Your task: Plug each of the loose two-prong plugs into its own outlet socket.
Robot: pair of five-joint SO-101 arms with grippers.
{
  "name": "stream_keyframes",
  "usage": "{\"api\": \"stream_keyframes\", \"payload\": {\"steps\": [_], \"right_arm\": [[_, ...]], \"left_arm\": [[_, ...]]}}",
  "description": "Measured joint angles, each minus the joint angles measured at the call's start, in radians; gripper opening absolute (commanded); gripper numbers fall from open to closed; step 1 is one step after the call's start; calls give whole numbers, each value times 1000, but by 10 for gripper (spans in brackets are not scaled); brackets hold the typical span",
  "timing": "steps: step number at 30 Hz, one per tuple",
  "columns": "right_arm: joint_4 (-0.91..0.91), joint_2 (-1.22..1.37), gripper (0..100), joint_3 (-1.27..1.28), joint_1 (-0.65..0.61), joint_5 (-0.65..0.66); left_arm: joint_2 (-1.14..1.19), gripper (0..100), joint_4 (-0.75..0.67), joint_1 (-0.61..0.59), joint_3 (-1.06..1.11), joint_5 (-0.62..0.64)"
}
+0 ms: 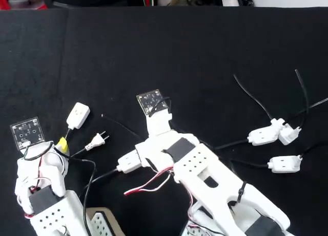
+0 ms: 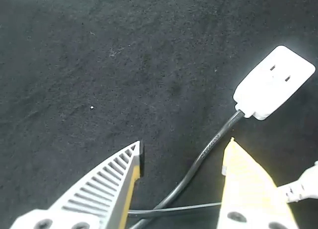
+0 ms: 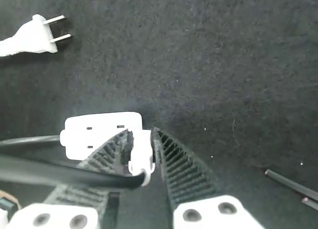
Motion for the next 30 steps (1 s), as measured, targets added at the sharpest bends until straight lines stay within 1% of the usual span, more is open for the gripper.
{"api": "stream_keyframes", "payload": {"steps": [8, 11, 17, 23, 30], "right_arm": [[107, 0, 11, -123, 0, 0], [107, 0, 11, -137, -6, 0], [72, 32, 11, -138, -71, -43], [52, 137, 11, -138, -74, -46], [44, 160, 11, -141, -72, -52]], "left_arm": [[0, 270, 0, 0, 0, -8], [0, 270, 0, 0, 0, -8], [0, 270, 0, 0, 0, -8], [0, 270, 0, 0, 0, -8], [0, 270, 0, 0, 0, -8]]}}
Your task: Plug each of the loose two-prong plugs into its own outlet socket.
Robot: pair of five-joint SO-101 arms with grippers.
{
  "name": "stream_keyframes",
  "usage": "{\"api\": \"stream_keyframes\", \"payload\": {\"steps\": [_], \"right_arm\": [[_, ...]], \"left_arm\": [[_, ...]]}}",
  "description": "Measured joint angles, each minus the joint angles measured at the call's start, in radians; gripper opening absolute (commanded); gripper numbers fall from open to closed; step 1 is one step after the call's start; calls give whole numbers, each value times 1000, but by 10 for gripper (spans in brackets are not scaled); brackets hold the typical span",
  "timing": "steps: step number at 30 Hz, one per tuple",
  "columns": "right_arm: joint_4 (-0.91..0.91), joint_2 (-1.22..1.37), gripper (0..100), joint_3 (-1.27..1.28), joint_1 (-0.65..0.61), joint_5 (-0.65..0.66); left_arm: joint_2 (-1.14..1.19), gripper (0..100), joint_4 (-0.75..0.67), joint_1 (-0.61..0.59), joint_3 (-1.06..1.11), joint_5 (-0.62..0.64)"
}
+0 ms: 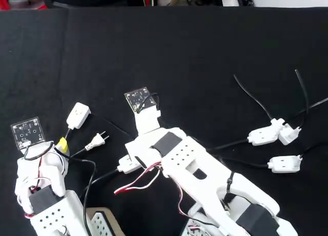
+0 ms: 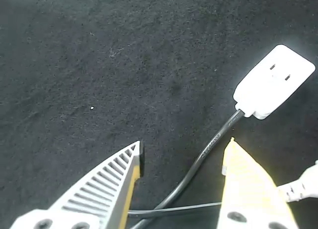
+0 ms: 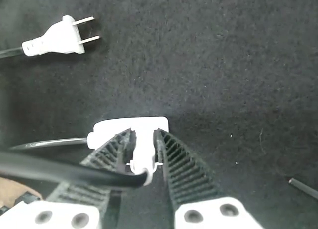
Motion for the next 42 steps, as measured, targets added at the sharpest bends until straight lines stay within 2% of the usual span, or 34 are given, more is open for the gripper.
{"api": "stream_keyframes", "payload": {"steps": [9, 21, 35, 42], "right_arm": [[-2, 15, 11, 2, 41, 0], [-5, 15, 11, 9, 37, 0], [-157, 2, 11, 94, 14, -29], [-153, 0, 11, 98, 14, -31]], "left_arm": [[0, 271, 0, 0, 0, 0], [0, 271, 0, 0, 0, -2], [0, 271, 0, 0, 0, -2], [0, 271, 0, 0, 0, -2]]}}
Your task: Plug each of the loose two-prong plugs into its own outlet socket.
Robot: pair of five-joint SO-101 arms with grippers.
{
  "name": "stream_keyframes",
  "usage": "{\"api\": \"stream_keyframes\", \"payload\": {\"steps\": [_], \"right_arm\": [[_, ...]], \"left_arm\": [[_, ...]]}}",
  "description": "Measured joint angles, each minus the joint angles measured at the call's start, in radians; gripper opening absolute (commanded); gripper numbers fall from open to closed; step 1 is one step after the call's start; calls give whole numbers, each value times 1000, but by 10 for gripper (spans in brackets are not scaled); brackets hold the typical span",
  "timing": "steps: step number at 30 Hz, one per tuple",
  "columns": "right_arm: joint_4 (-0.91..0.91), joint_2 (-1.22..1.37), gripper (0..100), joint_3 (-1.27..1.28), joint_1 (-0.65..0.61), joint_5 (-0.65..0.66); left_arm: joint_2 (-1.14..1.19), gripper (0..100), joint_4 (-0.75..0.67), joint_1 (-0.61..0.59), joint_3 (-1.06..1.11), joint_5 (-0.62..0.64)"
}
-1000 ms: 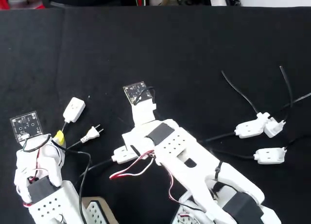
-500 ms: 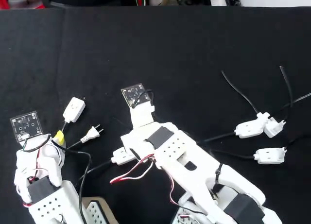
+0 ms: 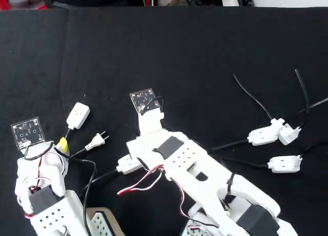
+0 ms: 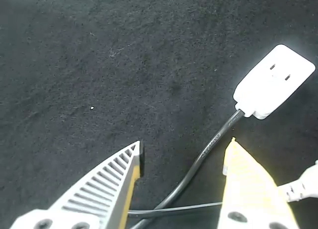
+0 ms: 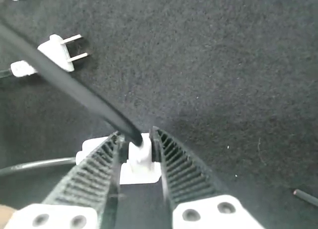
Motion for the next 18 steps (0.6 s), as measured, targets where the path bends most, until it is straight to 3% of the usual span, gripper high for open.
{"api": "stream_keyframes", "payload": {"steps": [18], "right_arm": [[120, -3, 15, -35, -2, 78]], "left_arm": [[0, 271, 0, 0, 0, 0]]}}
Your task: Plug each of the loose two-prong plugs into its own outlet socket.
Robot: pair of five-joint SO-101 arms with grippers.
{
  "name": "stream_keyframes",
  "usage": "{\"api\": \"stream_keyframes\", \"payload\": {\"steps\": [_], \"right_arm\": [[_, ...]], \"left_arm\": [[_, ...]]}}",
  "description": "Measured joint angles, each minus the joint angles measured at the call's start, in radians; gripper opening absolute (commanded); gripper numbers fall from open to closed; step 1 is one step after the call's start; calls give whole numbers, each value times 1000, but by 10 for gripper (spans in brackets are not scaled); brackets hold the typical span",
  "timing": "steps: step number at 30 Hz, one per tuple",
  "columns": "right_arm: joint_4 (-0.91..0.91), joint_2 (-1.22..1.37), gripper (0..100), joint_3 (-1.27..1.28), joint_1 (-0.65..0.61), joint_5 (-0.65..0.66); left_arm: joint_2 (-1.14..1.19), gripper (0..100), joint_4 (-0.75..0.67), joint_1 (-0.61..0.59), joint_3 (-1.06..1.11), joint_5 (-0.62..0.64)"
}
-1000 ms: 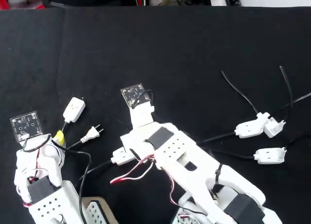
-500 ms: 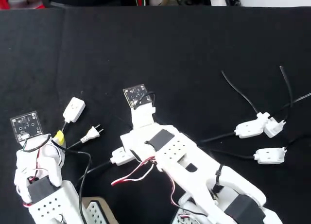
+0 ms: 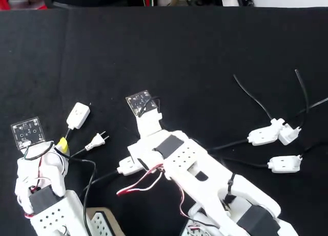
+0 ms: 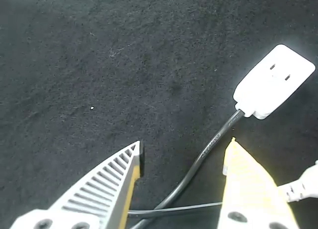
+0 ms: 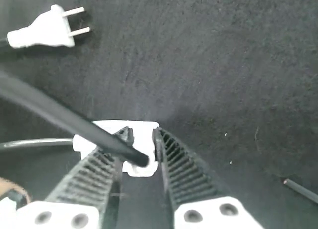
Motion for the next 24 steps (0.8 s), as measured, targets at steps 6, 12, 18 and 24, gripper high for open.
{"api": "stream_keyframes", "payload": {"steps": [6, 12, 18, 24], "right_arm": [[121, 3, 15, -54, -12, 3], [141, 5, 11, -63, -41, 6], [77, 3, 11, -28, -46, 6], [15, 3, 11, -11, -44, 94]], "left_arm": [[0, 271, 0, 0, 0, 0], [0, 272, 0, 0, 0, 0], [0, 272, 0, 0, 0, 0], [0, 272, 0, 0, 0, 0]]}}
